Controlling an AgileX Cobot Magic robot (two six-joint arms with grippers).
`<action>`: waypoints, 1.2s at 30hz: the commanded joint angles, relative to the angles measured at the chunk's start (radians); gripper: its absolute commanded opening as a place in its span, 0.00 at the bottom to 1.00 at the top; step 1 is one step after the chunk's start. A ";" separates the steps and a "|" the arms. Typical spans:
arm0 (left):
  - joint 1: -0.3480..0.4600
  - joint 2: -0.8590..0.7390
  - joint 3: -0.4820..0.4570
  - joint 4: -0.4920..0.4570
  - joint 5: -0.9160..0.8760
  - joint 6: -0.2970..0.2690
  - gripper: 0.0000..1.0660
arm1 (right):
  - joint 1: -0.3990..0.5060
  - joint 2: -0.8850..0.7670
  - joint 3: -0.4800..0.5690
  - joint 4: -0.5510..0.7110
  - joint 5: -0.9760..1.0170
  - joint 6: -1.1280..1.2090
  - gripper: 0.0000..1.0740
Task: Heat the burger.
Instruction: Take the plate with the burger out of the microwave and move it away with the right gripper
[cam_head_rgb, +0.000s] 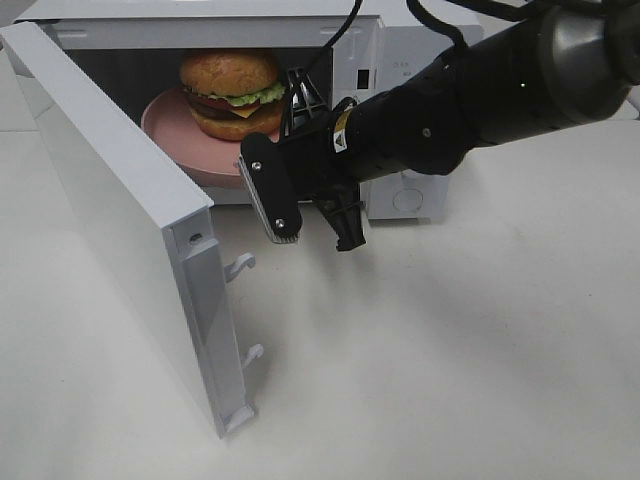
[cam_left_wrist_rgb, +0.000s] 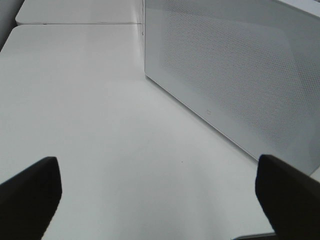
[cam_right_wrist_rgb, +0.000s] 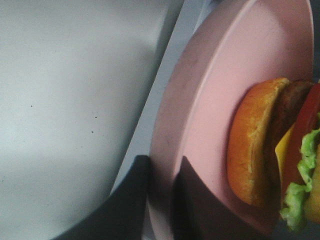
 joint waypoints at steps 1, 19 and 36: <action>0.004 -0.003 0.000 -0.002 -0.004 0.004 0.92 | -0.024 -0.055 0.016 -0.047 -0.115 0.018 0.00; 0.004 -0.003 0.000 -0.002 -0.004 0.004 0.92 | -0.019 -0.168 0.183 -0.240 -0.292 0.221 0.00; 0.004 -0.003 0.000 -0.002 -0.004 0.004 0.92 | 0.014 -0.267 0.292 -0.291 -0.338 0.334 0.00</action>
